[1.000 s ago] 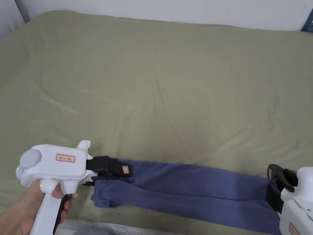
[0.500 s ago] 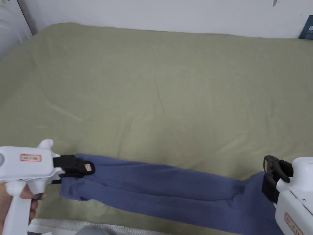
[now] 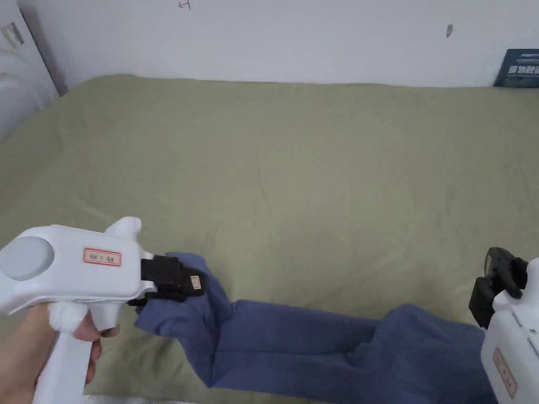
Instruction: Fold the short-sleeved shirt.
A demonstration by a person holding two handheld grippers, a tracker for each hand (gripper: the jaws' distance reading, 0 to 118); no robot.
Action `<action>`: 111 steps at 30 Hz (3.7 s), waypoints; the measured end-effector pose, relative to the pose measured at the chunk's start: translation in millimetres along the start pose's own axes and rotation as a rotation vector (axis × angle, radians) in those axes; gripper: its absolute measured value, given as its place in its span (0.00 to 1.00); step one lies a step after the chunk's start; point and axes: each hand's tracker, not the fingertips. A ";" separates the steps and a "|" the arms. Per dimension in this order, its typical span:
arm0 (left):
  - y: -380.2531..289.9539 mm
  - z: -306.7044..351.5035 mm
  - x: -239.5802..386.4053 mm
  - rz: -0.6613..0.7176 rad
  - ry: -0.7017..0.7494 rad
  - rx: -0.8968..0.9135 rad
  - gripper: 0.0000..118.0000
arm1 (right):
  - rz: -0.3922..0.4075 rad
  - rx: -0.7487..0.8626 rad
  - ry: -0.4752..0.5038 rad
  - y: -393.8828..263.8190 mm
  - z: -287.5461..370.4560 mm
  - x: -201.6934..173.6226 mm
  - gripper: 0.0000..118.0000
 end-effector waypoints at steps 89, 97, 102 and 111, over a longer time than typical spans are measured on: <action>-6.7 -8.8 -122.7 0.193 -0.038 0.058 0.08 | 0.045 -0.053 0.081 -1.4 -16.7 -12.9 0.00; -8.8 44.5 -84.0 0.133 0.087 0.080 0.08 | 0.040 -0.029 0.107 3.0 -20.5 -17.6 0.00; -6.2 10.8 -14.2 0.028 0.053 0.023 0.08 | 0.030 -0.017 0.087 5.3 -11.9 -6.8 0.00; -21.9 -103.3 82.8 -0.209 0.105 -0.093 0.08 | 0.017 -0.038 0.032 -3.6 -0.2 17.5 0.00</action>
